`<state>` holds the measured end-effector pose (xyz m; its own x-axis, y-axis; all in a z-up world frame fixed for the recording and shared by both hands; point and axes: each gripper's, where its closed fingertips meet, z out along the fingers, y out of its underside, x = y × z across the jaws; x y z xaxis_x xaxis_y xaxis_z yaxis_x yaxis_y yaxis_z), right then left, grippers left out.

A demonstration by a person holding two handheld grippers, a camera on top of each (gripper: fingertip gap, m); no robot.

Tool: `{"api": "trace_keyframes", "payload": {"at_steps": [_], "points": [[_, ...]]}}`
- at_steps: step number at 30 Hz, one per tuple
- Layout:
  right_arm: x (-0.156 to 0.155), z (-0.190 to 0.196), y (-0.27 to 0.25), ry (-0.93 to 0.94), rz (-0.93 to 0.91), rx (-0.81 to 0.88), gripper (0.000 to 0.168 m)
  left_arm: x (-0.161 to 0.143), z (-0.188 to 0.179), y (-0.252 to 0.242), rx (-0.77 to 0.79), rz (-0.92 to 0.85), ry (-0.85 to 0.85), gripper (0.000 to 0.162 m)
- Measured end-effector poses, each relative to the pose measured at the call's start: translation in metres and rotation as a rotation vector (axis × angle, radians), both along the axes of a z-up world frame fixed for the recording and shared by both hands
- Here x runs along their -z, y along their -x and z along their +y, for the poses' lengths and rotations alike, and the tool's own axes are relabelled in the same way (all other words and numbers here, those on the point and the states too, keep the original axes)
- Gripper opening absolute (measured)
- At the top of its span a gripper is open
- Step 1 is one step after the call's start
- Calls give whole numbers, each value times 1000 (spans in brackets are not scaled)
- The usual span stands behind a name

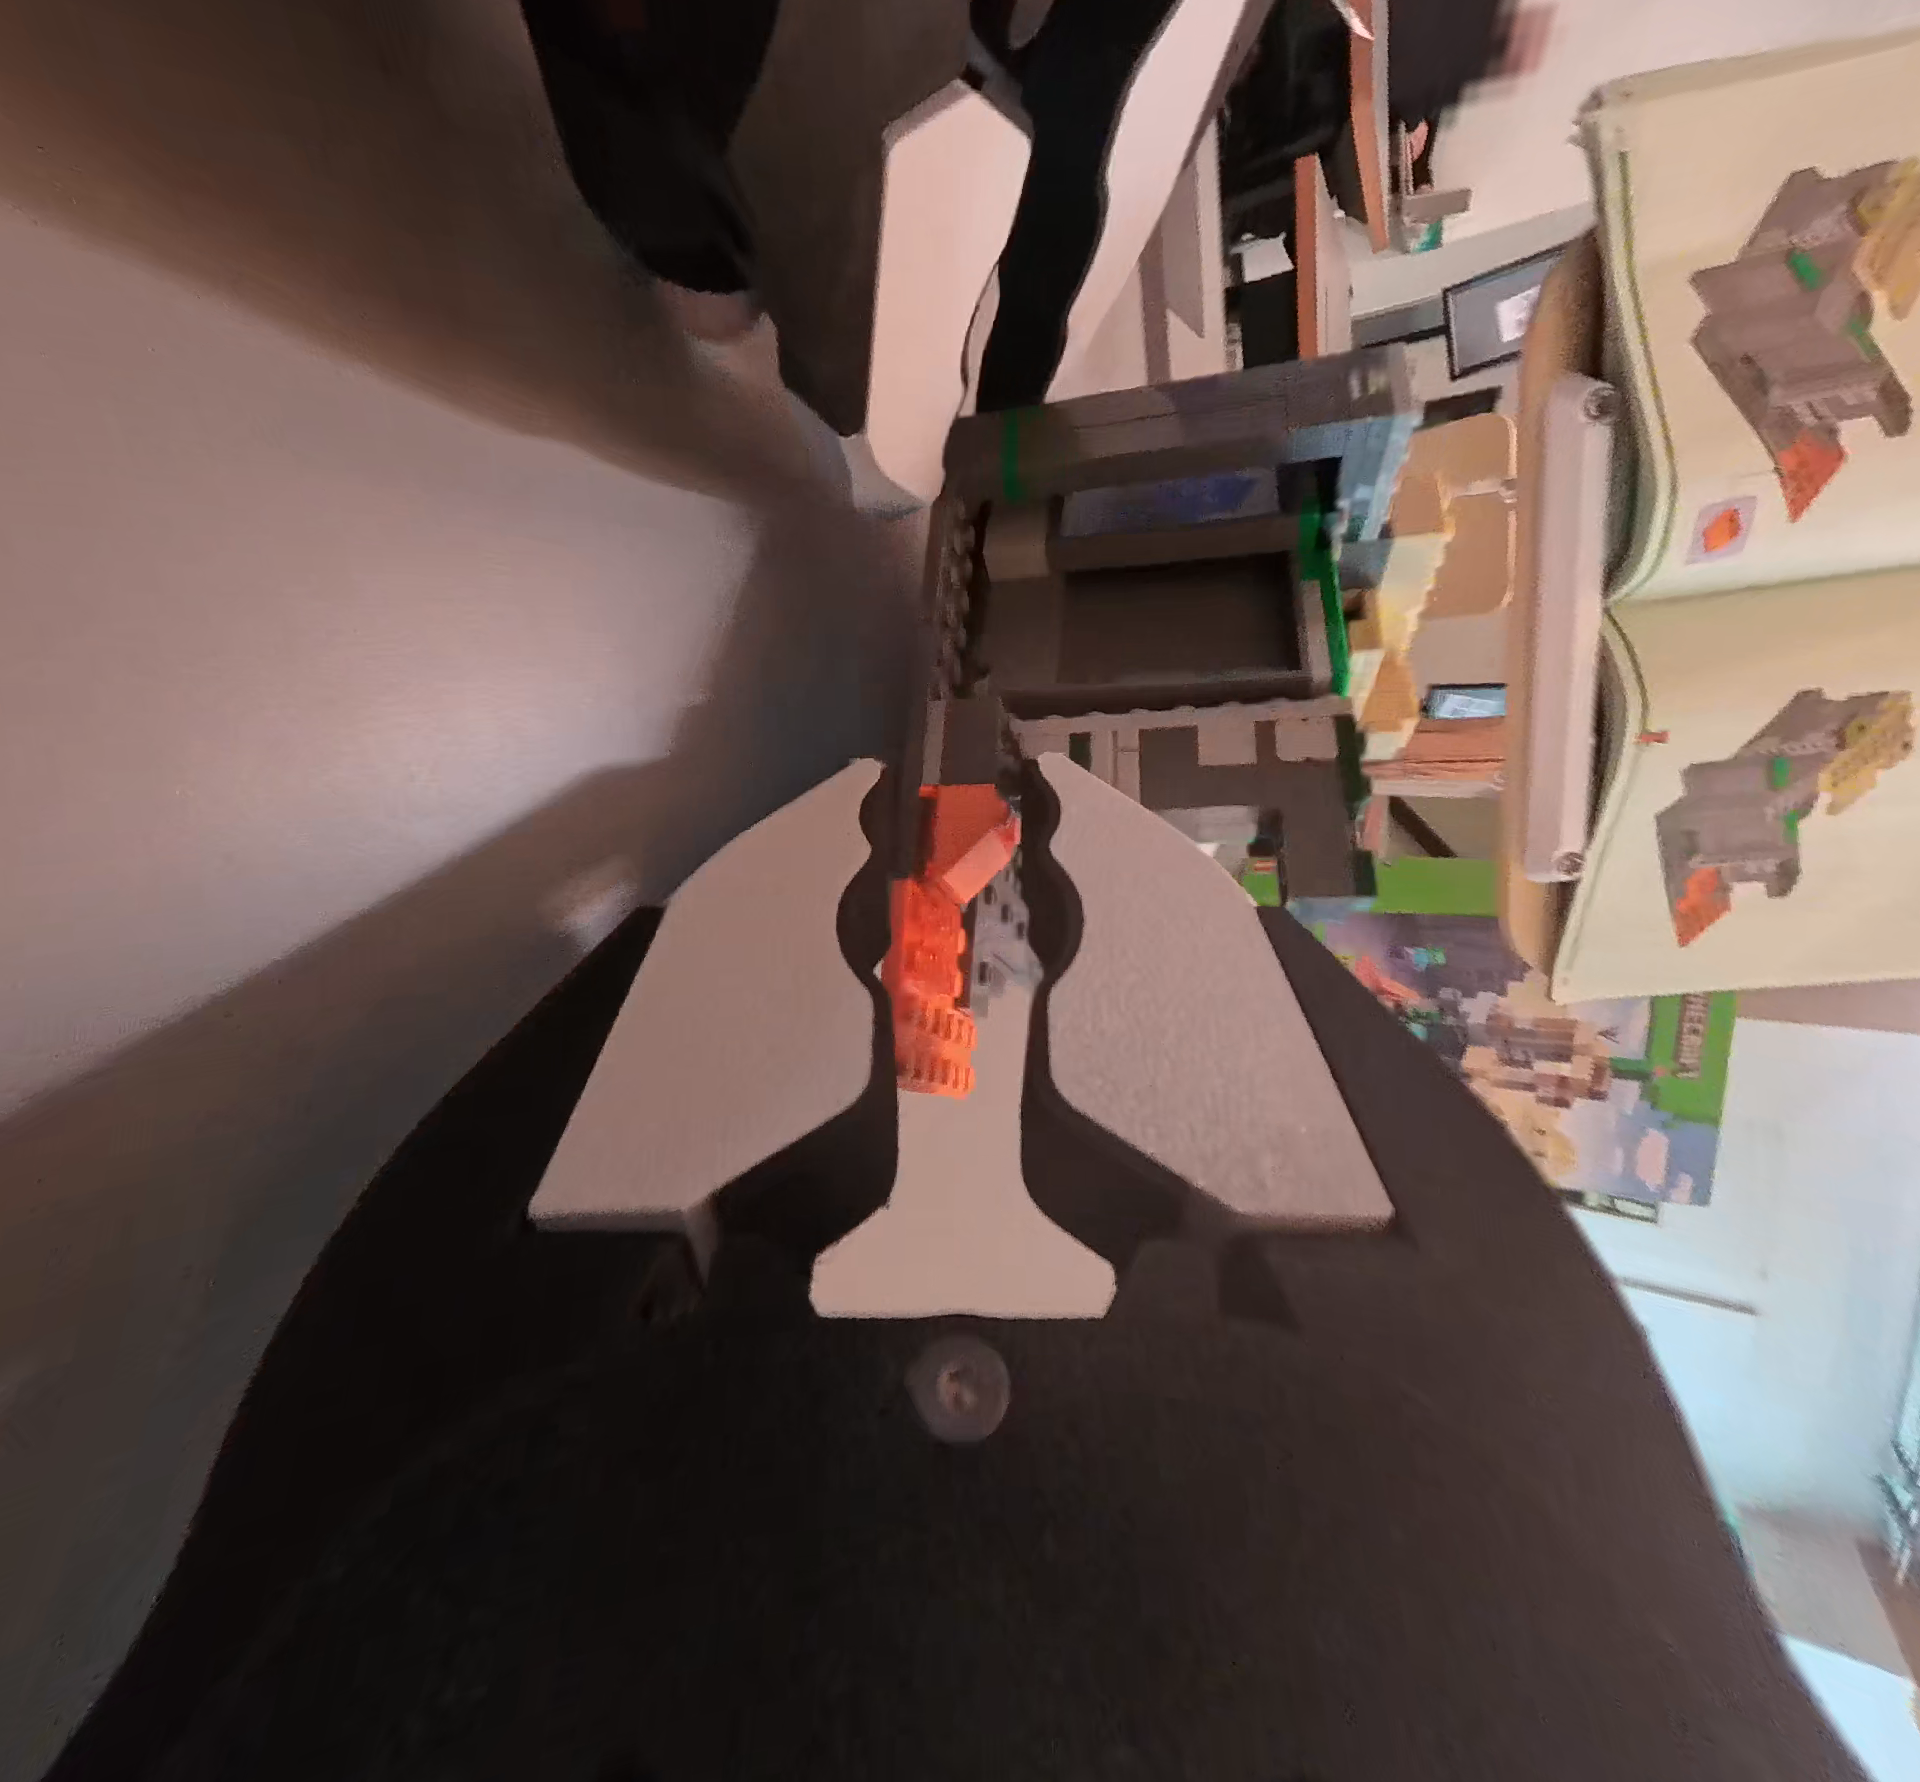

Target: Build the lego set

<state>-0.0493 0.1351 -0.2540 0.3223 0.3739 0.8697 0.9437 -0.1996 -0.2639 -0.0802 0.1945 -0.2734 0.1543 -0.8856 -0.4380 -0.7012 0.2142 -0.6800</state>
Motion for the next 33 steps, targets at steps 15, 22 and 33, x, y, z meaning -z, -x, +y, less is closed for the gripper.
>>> {"api": "trace_keyframes", "payload": {"at_steps": [15,22,33], "points": [[17,-18,24,186,194,-104,20,-13,1,-3,-55,-174,248,21],[-40,-34,-2,260,669,-183,20,-13,11,-2,-66,-170,202,23],[27,-4,-97,443,657,-148,23,-11,40,-29,11,-79,198,24]]}}
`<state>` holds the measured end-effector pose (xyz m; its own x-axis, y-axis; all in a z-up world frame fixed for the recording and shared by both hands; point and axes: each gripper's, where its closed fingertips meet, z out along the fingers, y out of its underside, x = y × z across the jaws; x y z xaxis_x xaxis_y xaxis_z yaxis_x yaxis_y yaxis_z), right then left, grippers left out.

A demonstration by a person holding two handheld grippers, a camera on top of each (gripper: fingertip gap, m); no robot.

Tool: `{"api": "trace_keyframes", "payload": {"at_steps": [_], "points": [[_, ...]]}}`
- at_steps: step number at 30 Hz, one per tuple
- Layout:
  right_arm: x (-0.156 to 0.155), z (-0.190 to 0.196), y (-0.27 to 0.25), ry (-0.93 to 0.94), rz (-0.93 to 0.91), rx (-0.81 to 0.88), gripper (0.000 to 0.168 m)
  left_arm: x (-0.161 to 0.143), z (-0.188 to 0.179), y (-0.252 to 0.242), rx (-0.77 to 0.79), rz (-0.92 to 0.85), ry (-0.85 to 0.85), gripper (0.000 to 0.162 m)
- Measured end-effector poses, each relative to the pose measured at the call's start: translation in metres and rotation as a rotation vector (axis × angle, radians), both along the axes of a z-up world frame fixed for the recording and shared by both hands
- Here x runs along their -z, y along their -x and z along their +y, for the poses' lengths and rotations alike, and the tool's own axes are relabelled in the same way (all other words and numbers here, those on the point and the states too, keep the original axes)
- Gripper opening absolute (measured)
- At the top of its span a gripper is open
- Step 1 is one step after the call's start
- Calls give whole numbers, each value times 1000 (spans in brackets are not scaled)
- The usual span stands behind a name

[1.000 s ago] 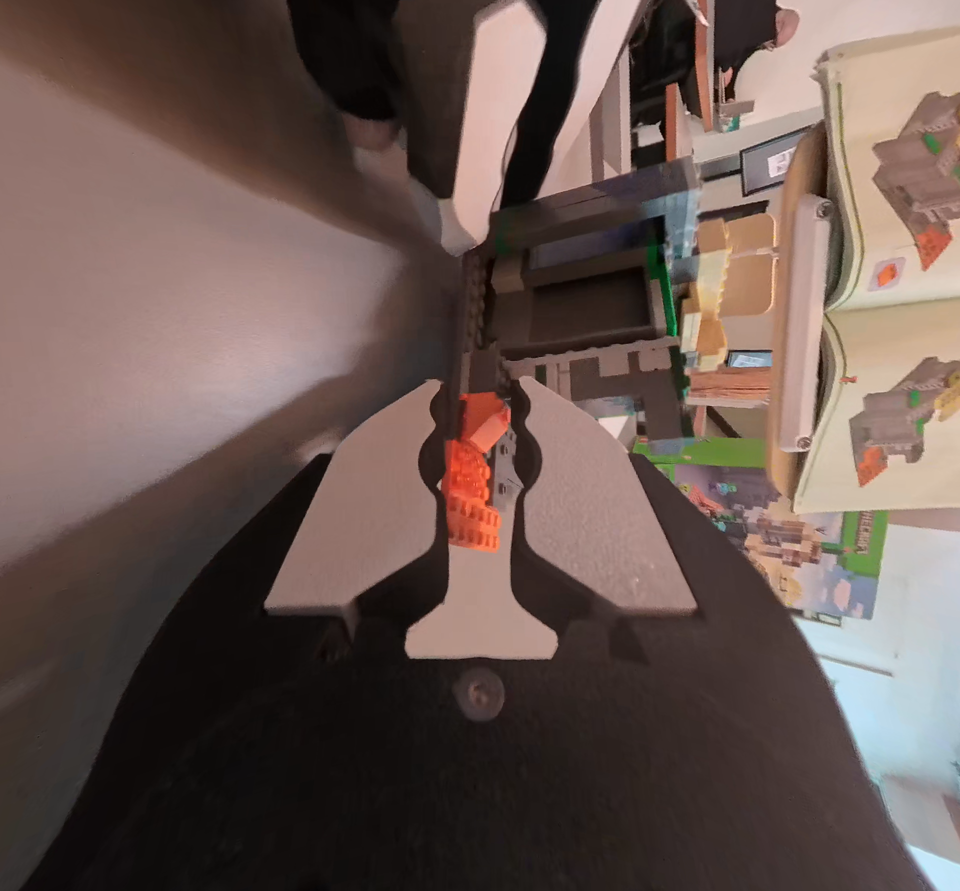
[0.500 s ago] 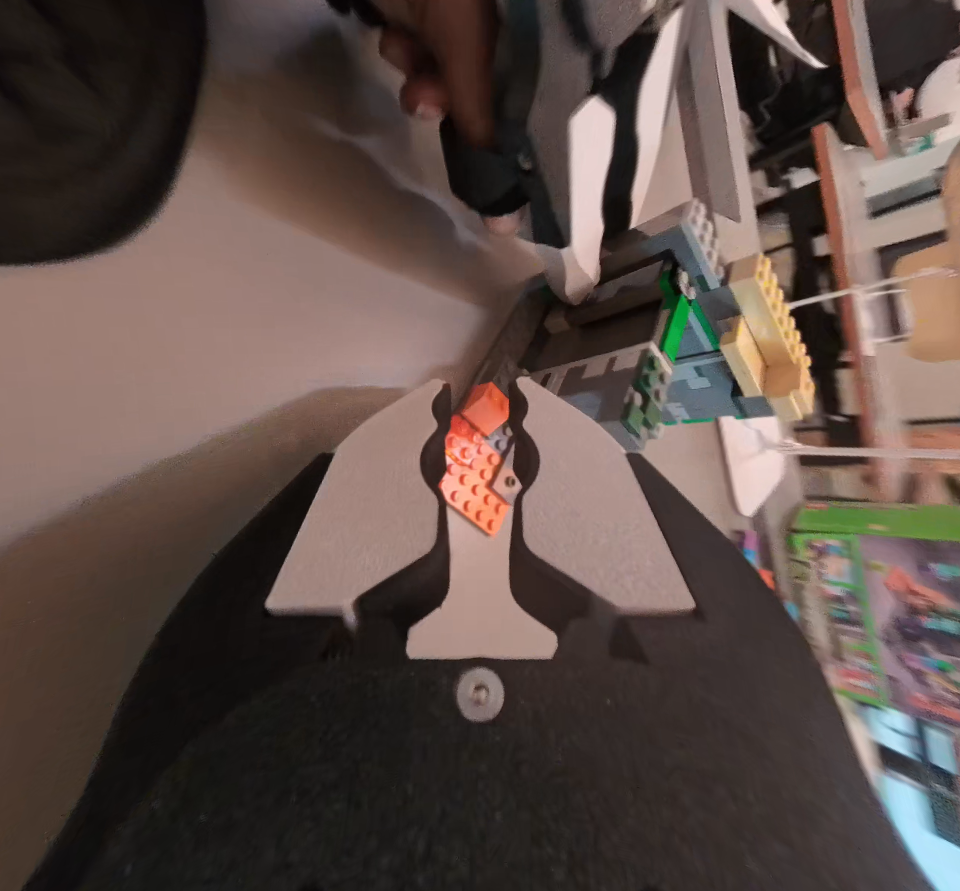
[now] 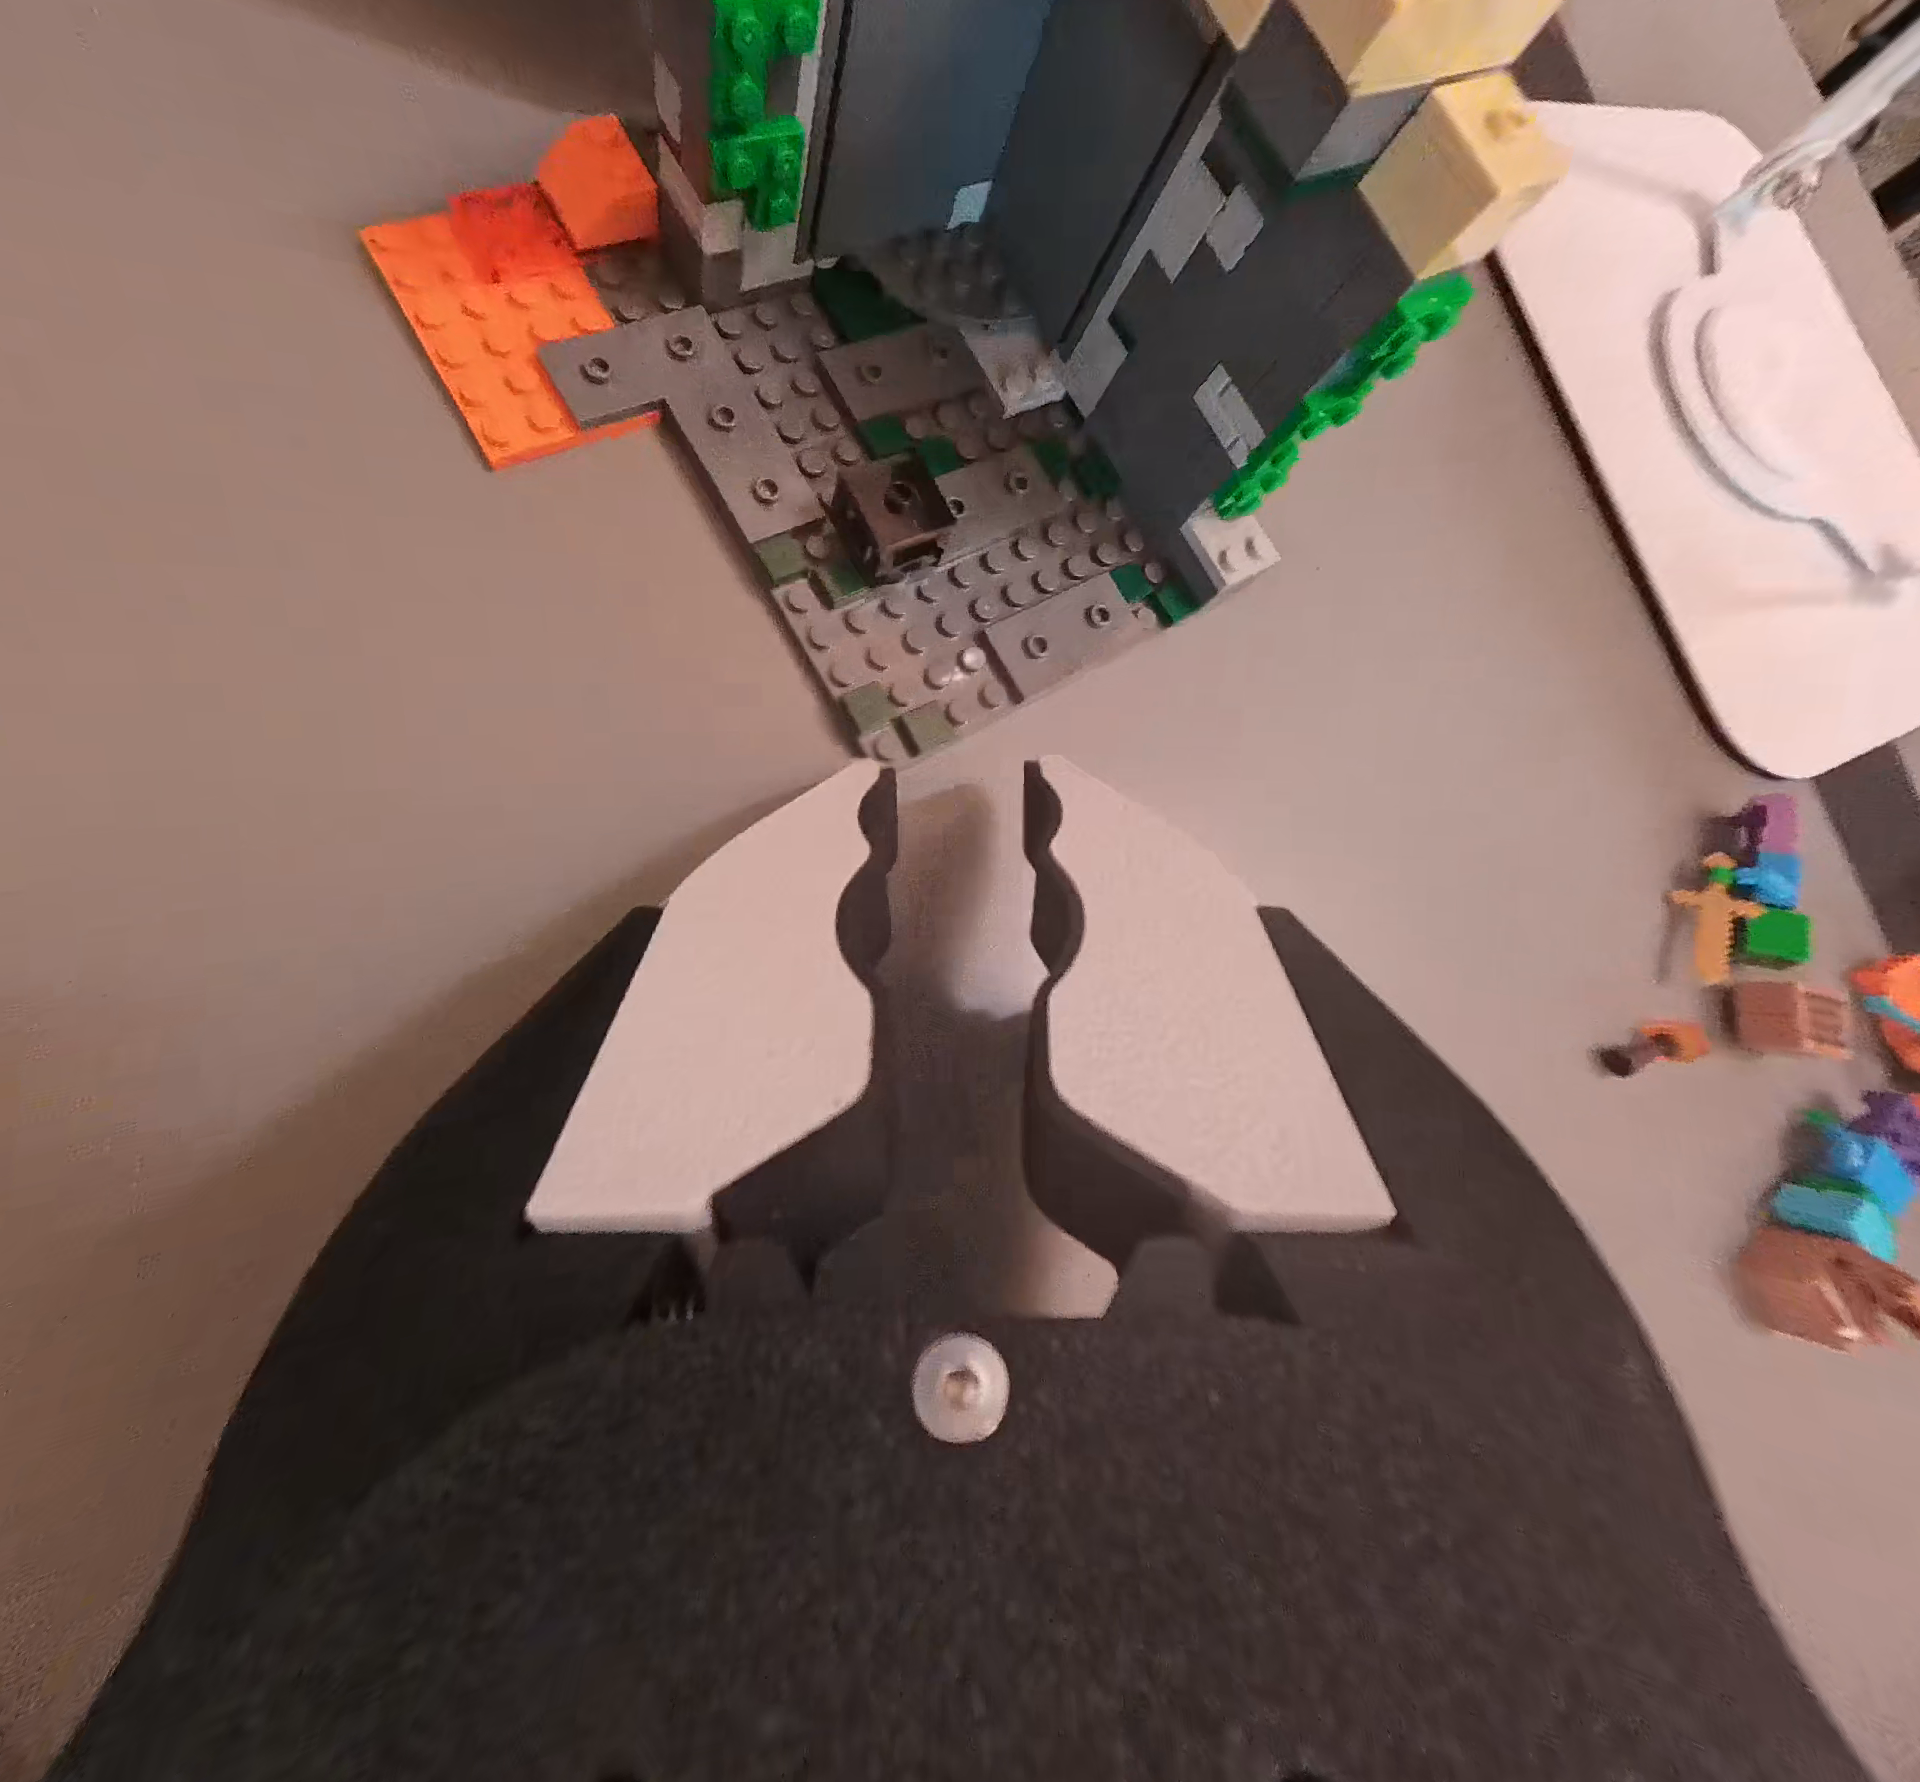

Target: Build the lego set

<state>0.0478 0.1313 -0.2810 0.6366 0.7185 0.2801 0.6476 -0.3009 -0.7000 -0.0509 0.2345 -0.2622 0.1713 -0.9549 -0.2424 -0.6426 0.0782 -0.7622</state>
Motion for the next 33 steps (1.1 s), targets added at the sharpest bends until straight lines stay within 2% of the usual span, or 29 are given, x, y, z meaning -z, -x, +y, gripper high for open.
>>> {"api": "trace_keyframes", "payload": {"at_steps": [8,14,19,33], "points": [[1,-6,3,-8,24,-51,17,0,9,-15,-29,-13,-7,23],[-5,-6,-2,8,123,-92,16,0,12,-20,-25,-32,-16,22],[-5,-3,-1,70,168,-213,12,0,12,-21,-25,-52,-13,22],[5,-5,9,310,3,-508,6,0,12,-22,-36,-92,1,20]]}}
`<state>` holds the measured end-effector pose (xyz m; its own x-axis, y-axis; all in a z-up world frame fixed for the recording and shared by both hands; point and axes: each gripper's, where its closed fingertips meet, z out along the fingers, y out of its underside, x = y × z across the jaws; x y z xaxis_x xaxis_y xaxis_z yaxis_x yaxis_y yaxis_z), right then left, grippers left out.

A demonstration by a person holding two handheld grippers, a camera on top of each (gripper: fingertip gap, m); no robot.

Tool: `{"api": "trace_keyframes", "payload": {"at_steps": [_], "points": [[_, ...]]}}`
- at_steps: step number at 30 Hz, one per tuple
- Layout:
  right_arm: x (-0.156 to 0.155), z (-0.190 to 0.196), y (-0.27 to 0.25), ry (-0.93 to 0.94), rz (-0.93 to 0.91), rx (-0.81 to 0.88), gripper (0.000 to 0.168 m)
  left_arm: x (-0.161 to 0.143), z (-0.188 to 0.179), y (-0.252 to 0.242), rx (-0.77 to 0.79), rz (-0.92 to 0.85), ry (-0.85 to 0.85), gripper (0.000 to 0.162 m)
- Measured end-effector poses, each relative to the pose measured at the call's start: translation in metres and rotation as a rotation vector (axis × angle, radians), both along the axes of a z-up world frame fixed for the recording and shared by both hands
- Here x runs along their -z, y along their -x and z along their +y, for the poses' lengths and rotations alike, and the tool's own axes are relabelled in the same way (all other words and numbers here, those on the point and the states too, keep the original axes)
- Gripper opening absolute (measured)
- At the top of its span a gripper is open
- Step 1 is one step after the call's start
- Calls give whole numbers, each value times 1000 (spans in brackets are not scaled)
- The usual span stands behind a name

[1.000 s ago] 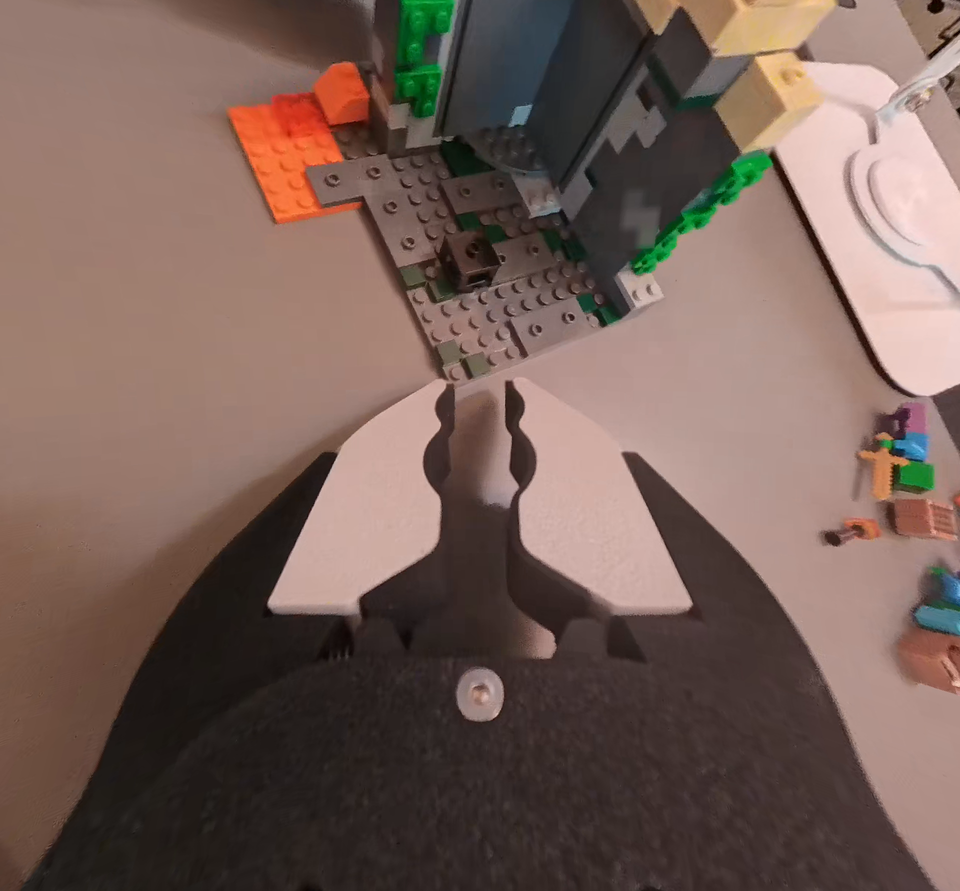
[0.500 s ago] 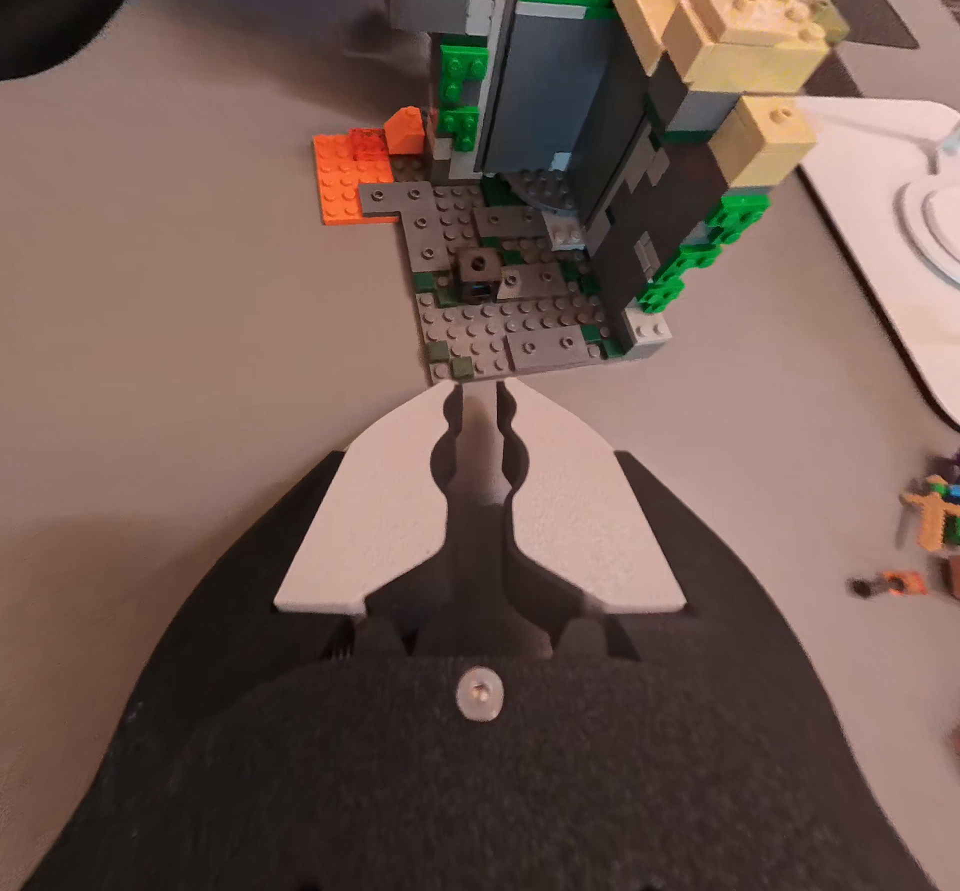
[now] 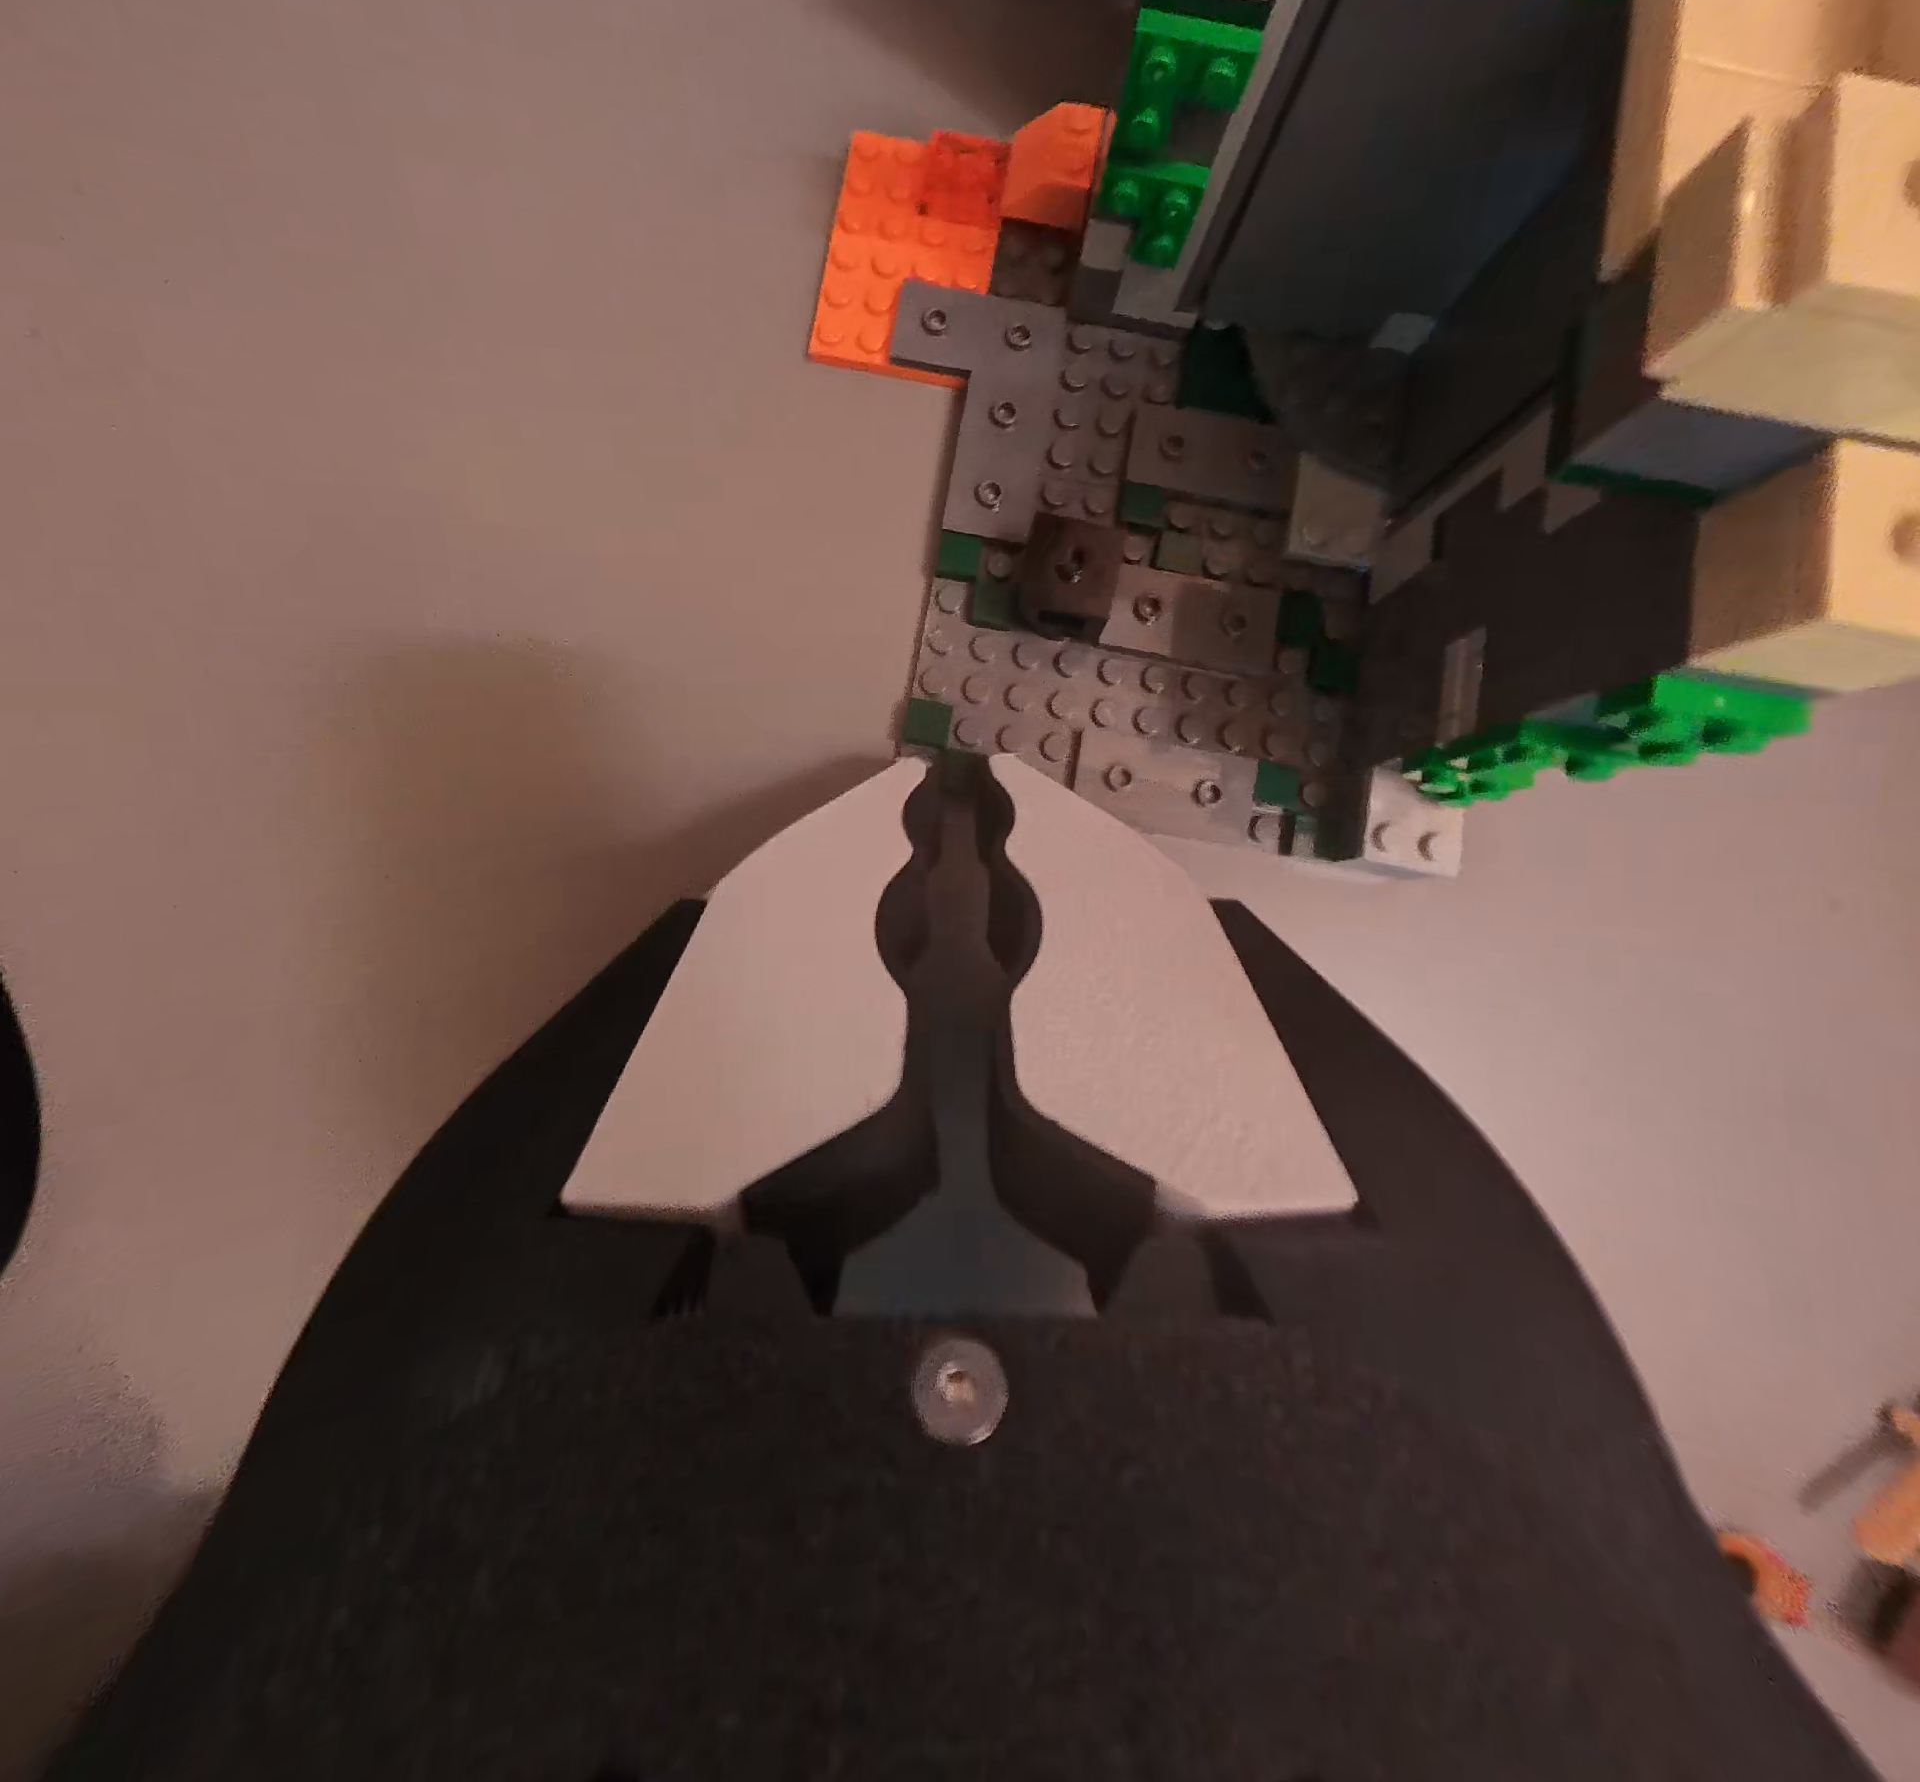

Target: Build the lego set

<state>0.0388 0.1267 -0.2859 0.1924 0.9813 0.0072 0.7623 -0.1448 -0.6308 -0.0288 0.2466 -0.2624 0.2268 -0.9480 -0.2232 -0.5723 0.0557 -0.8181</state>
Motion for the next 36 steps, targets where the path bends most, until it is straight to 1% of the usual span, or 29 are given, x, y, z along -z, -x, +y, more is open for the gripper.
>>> {"api": "trace_keyframes", "payload": {"at_steps": [3,6,7,10,12,14,16,18,21,24,26,28,32,36], "points": [[1,0,0,10,-29,-91,6,0,0,0,-4,8,-12,20],[7,0,-8,4,-108,-175,1,1,-1,-1,0,12,-14,19],[6,-1,-6,13,-102,-189,0,0,-1,-1,2,10,-15,20],[6,-6,-3,41,-96,-180,0,-1,2,1,-30,31,-47,25],[3,-8,-4,7,-102,-176,0,-1,0,0,-21,33,-46,24],[-5,-11,-3,-6,-49,-145,0,-1,0,1,-20,29,-47,24],[-18,-9,1,-47,37,-80,0,-1,-1,1,-15,30,-43,25],[-39,-4,8,-121,180,21,0,-2,-3,2,-10,27,-45,25],[-75,4,15,-225,398,224,12,-5,-8,6,-4,15,-21,25],[-102,6,14,-326,543,436,13,-12,-16,13,-9,-8,5,25],[-112,3,14,-383,594,560,13,-24,-22,17,-19,-59,1,24],[-116,-2,14,-430,595,656,13,-41,-30,19,-31,-127,-10,22],[-125,-8,18,-478,607,814,13,-77,-55,21,-63,-295,-9,17],[-140,-10,17,-553,679,950,13,-102,-77,29,-124,-431,-19,15]]}}
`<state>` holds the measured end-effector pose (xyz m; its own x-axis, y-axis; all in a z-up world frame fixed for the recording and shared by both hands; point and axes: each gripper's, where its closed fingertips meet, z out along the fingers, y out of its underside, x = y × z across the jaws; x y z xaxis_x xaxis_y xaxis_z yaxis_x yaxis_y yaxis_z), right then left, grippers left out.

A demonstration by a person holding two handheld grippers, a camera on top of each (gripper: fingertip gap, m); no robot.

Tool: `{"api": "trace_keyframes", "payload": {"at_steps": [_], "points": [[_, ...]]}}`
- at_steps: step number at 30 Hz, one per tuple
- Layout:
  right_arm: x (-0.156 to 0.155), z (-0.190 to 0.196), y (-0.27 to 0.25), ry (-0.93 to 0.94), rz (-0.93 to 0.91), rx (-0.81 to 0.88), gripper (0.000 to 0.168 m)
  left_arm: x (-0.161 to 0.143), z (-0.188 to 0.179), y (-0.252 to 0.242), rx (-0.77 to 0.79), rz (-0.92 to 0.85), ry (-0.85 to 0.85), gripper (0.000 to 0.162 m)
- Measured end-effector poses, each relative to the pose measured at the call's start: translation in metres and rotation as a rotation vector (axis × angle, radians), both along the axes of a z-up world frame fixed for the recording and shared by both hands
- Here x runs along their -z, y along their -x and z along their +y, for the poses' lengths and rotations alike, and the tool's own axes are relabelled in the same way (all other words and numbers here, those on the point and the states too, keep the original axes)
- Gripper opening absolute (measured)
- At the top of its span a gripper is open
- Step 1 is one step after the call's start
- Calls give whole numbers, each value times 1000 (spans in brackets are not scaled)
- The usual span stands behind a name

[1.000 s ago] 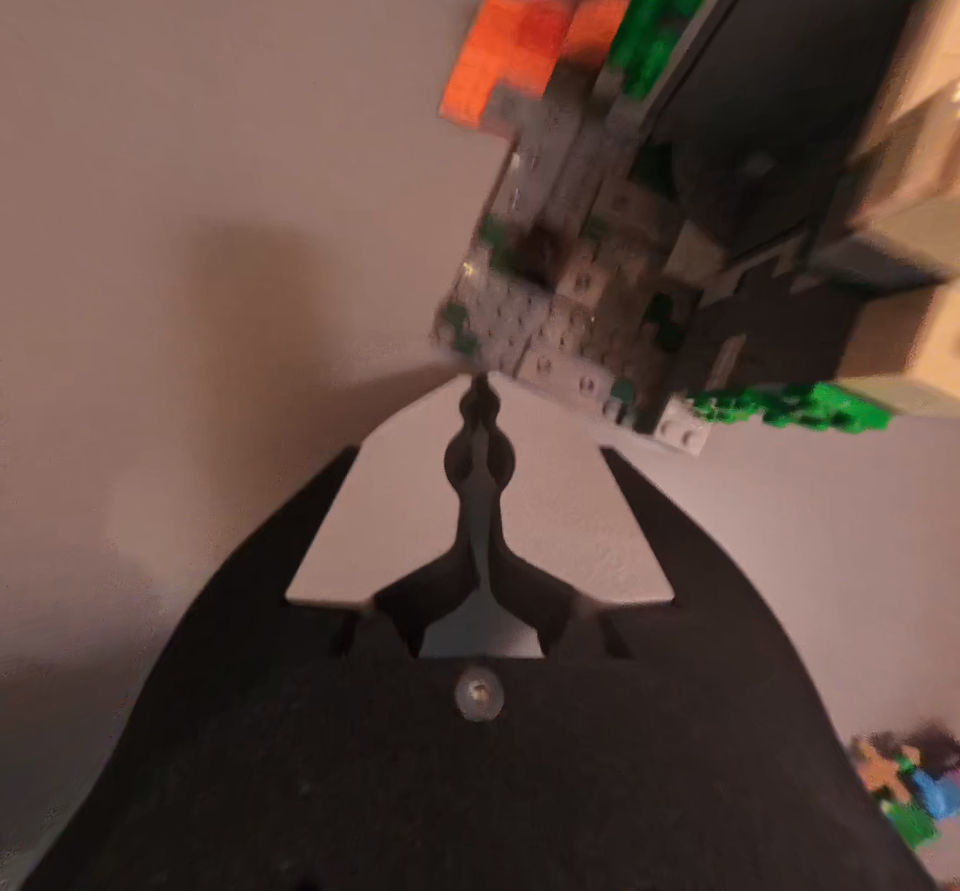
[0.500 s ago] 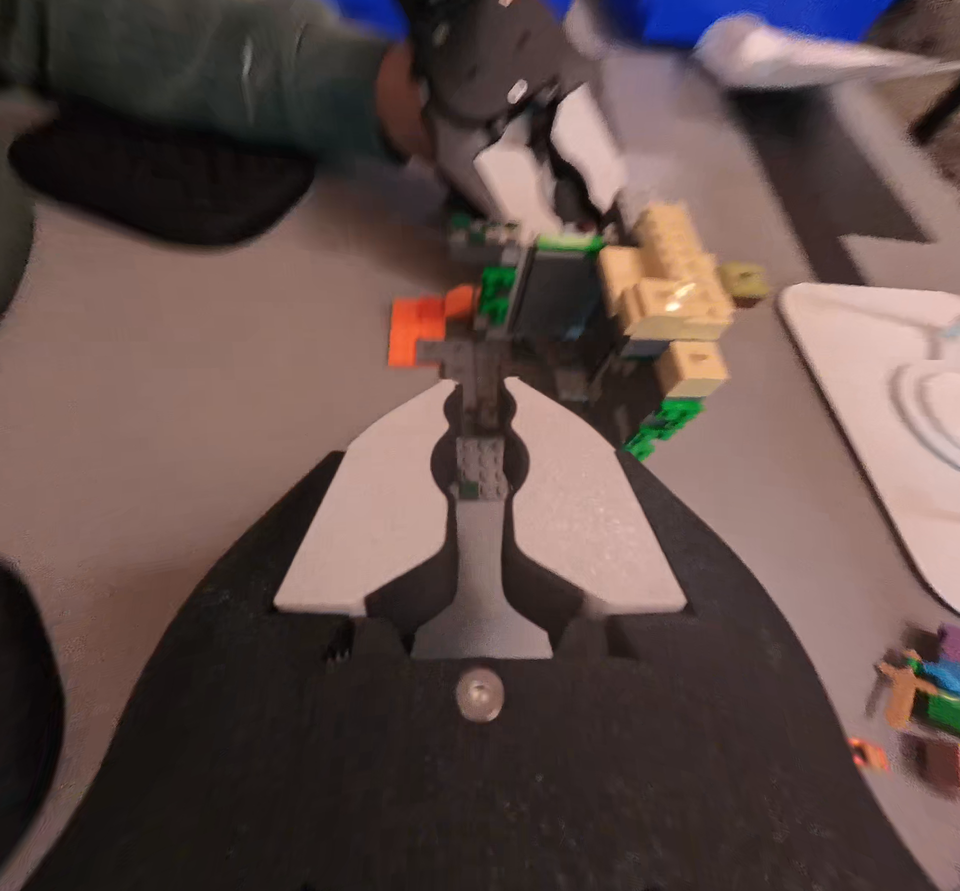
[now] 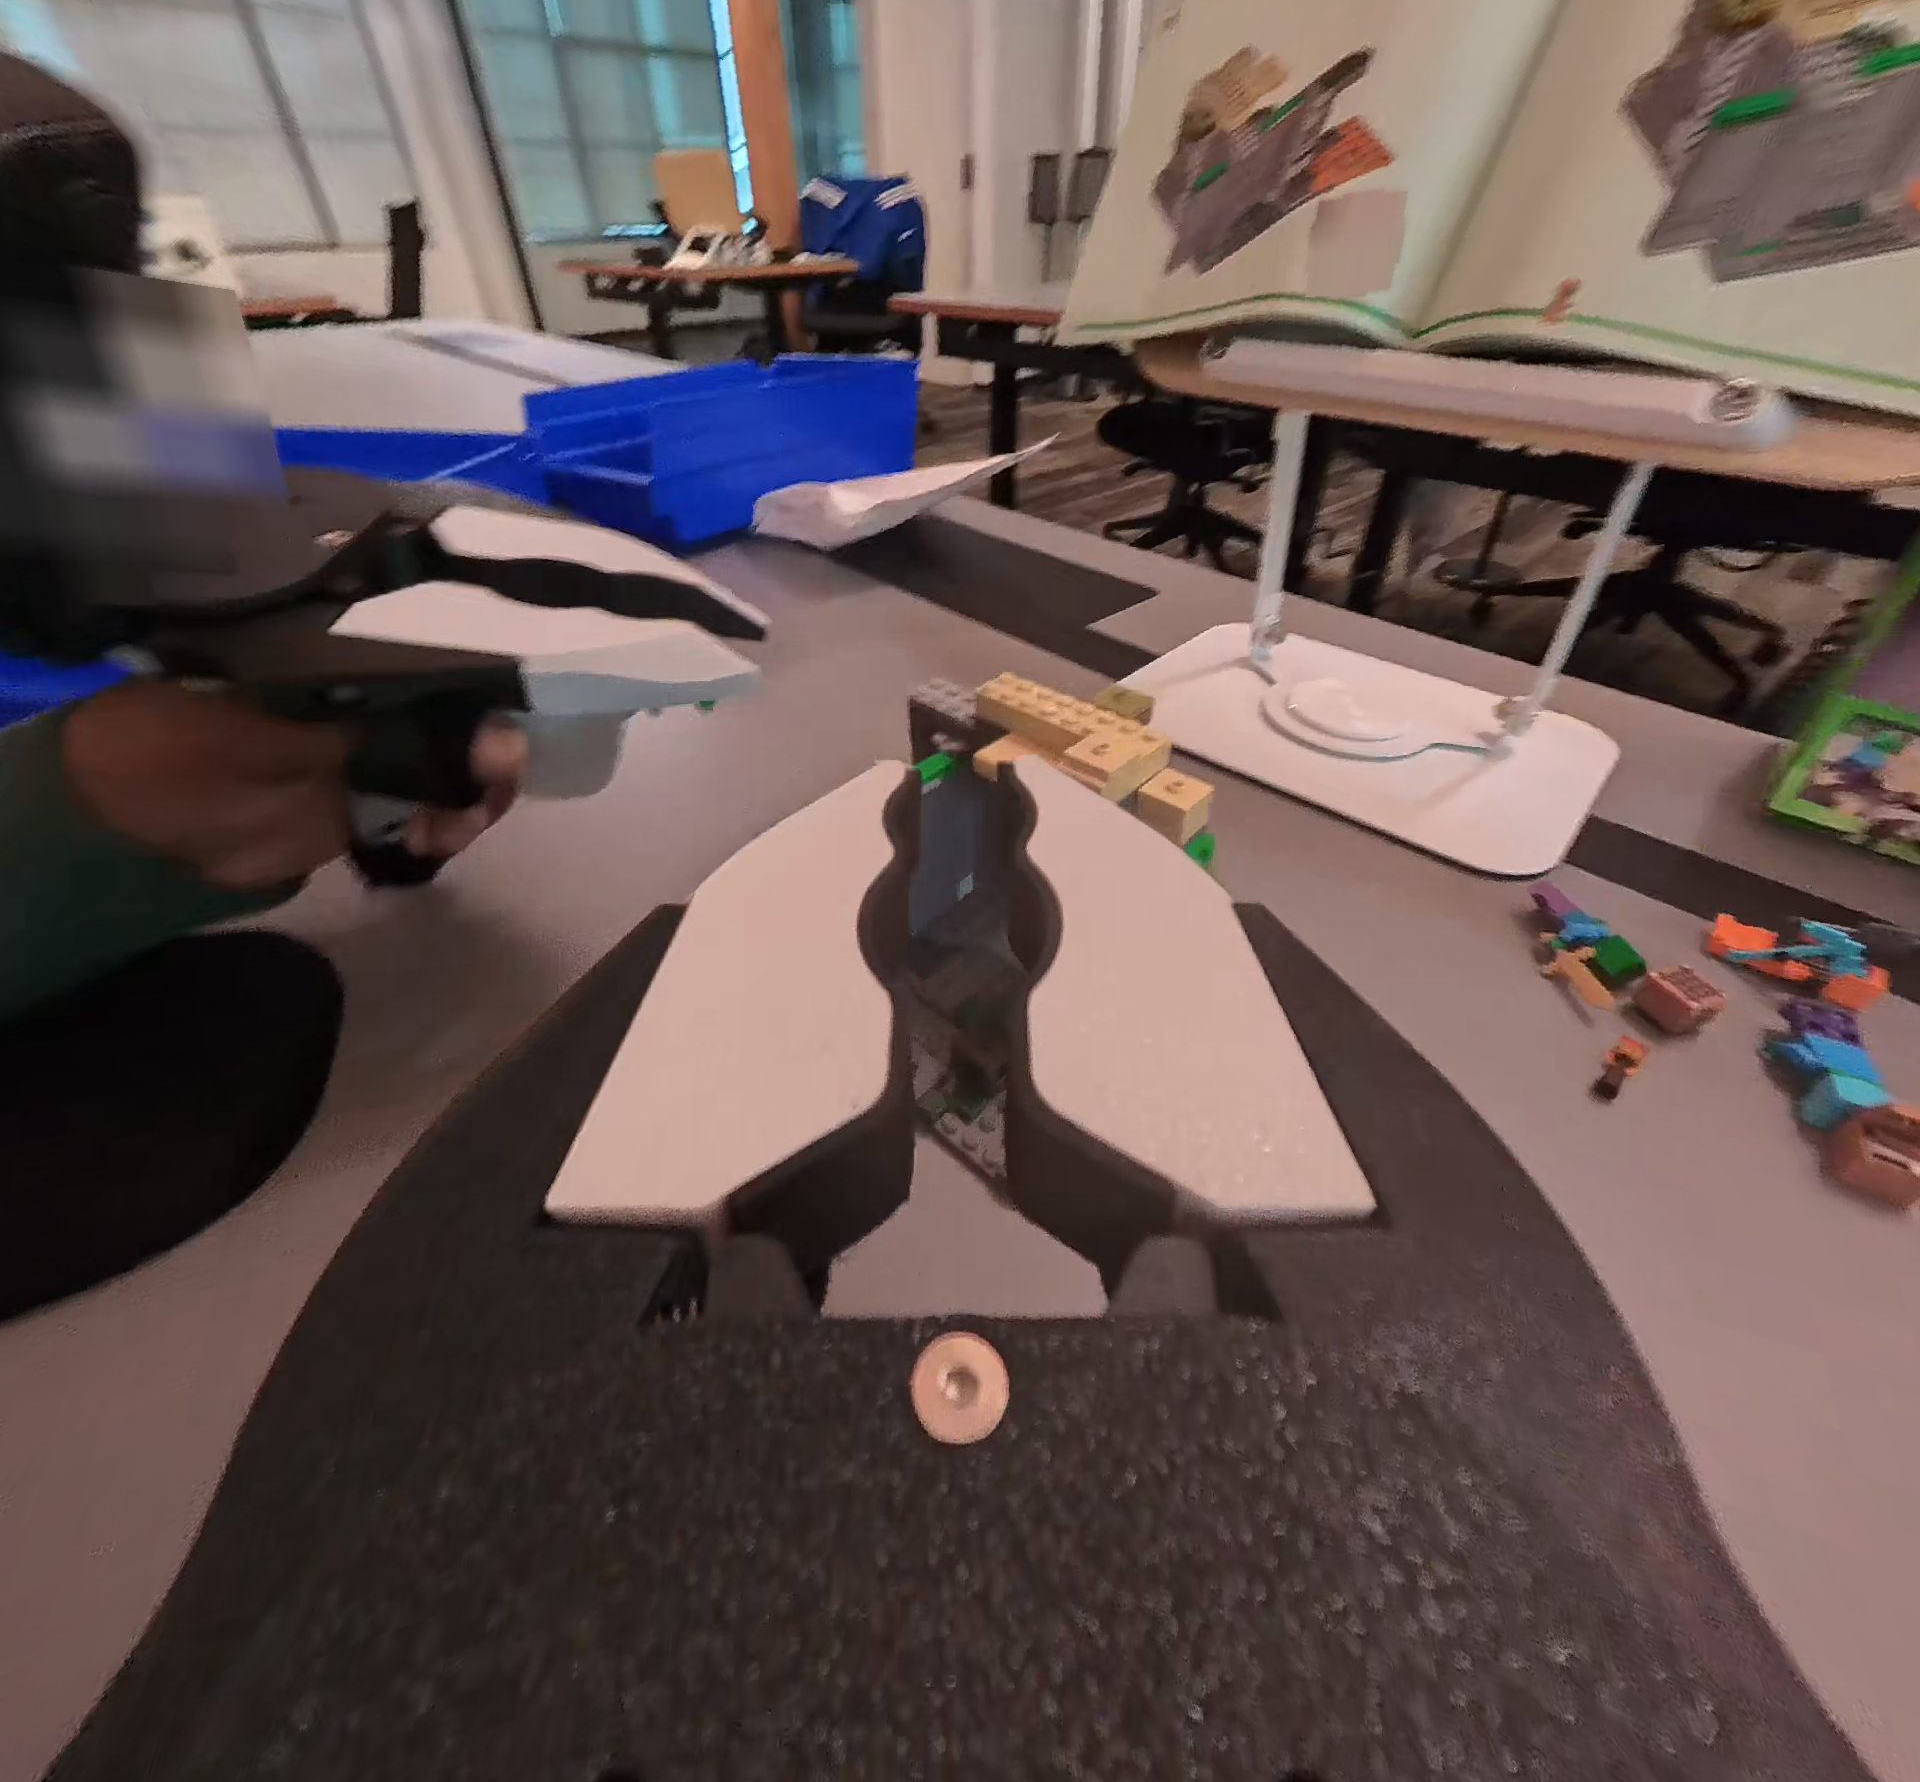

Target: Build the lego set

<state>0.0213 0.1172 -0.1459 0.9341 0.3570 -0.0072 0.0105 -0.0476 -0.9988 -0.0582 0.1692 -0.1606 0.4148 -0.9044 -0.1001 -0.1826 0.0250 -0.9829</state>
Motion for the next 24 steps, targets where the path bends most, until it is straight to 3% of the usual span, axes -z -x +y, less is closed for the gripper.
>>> {"api": "trace_keyframes", "payload": {"at_steps": [5,13,24], "points": [[-1,-1,-9,-70,-45,107,11,-11,-11,9,-63,-83,-41,9],[-4,0,-24,-125,-25,174,9,-19,6,27,-168,-113,-126,0],[-10,-6,-45,-161,-48,256,2,-22,19,39,-217,-115,-147,0]]}}
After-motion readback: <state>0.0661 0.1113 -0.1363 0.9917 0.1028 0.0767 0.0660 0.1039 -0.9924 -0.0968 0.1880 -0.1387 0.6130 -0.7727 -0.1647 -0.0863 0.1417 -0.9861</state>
